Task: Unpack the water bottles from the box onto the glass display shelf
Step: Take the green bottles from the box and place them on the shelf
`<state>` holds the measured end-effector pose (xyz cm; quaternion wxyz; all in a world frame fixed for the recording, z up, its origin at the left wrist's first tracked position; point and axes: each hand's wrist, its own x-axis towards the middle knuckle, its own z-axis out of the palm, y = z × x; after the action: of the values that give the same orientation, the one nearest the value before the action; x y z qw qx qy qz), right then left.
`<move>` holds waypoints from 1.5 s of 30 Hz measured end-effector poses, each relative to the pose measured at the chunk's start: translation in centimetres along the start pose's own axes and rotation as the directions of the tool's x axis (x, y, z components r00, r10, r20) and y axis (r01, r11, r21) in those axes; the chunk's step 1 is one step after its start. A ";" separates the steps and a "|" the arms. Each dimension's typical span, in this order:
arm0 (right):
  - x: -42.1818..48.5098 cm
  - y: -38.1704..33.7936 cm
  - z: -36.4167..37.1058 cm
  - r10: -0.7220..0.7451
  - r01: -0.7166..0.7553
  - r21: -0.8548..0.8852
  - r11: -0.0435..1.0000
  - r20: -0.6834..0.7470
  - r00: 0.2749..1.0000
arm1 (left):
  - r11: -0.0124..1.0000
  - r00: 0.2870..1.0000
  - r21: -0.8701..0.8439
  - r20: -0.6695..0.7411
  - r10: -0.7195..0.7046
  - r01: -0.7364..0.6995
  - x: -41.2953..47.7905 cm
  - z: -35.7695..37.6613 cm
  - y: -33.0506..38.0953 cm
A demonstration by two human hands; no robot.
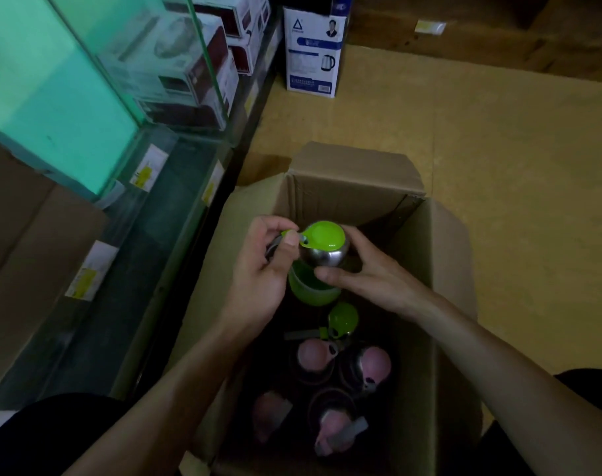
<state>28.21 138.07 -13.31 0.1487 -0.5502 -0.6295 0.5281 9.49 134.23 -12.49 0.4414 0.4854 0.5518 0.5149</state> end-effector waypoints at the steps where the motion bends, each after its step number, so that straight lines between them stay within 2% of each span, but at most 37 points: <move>1: -0.1 0.0 0.1 -0.014 0.014 0.011 1.000 -0.026 1.000 | 1.000 1.000 -0.026 -0.010 -0.008 0.008 0.1 -0.1 0.1; 5: -0.5 -0.2 0.2 -0.028 0.034 0.099 0.994 -0.070 0.997 | 0.999 0.999 -0.044 -0.033 -0.027 0.026 0.5 -0.2 0.2; 13: -1.0 -1.2 0.8 -0.063 0.088 0.304 0.949 -0.091 0.994 | 0.995 0.999 0.103 -0.036 -0.001 0.005 0.3 -0.1 0.5; 19: -1.2 -2.3 1.1 -0.071 0.117 0.473 0.873 -0.114 0.991 | 0.998 1.000 0.064 -0.007 -0.009 0.009 -0.2 -0.3 0.7; 24: -1.2 -2.7 1.0 -0.035 0.104 0.520 0.848 -0.141 0.989 | 0.991 0.997 0.123 0.056 -0.050 0.043 -0.5 -0.5 0.6; 26: -1.2 -2.6 1.1 -0.007 0.083 0.526 0.847 -0.145 0.989 | 0.986 0.988 0.135 0.099 -0.116 0.102 -0.6 -0.5 0.6; 29: -1.4 -2.2 1.1 0.025 0.064 0.544 0.836 -0.155 0.988 | 0.972 0.941 0.083 0.244 -0.236 0.222 -1.3 -0.3 0.8; 31: -1.4 -1.8 0.9 0.064 0.018 0.568 0.823 -0.124 0.990 | 0.950 0.894 0.072 0.324 -0.310 0.303 -1.6 0.0 1.0; 34: -1.2 -1.3 0.2 0.117 -0.089 0.590 0.802 -0.009 0.993 | 0.931 0.862 0.088 0.353 -0.363 0.355 -1.9 0.4 0.9; 36: -1.1 -1.0 0.1 0.141 -0.139 0.583 0.800 0.042 0.989 | 0.918 0.855 0.107 0.337 -0.395 0.382 -1.9 0.6 0.5; 40: -1.8 -1.7 0.2 0.201 -0.192 0.617 0.764 0.056 0.978 | 0.887 0.844 0.082 0.277 -0.459 0.455 -1.7 0.4 0.5; 45: -3.3 -3.5 -0.1 0.237 -0.329 0.672 0.663 0.229 0.944 | 0.828 0.797 0.012 0.263 -0.544 0.561 -2.7 0.1 2.2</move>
<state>27.59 135.91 -9.09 0.2240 -0.5100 -0.2954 0.7762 10.16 131.55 -10.38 0.6552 0.3507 0.5904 0.3149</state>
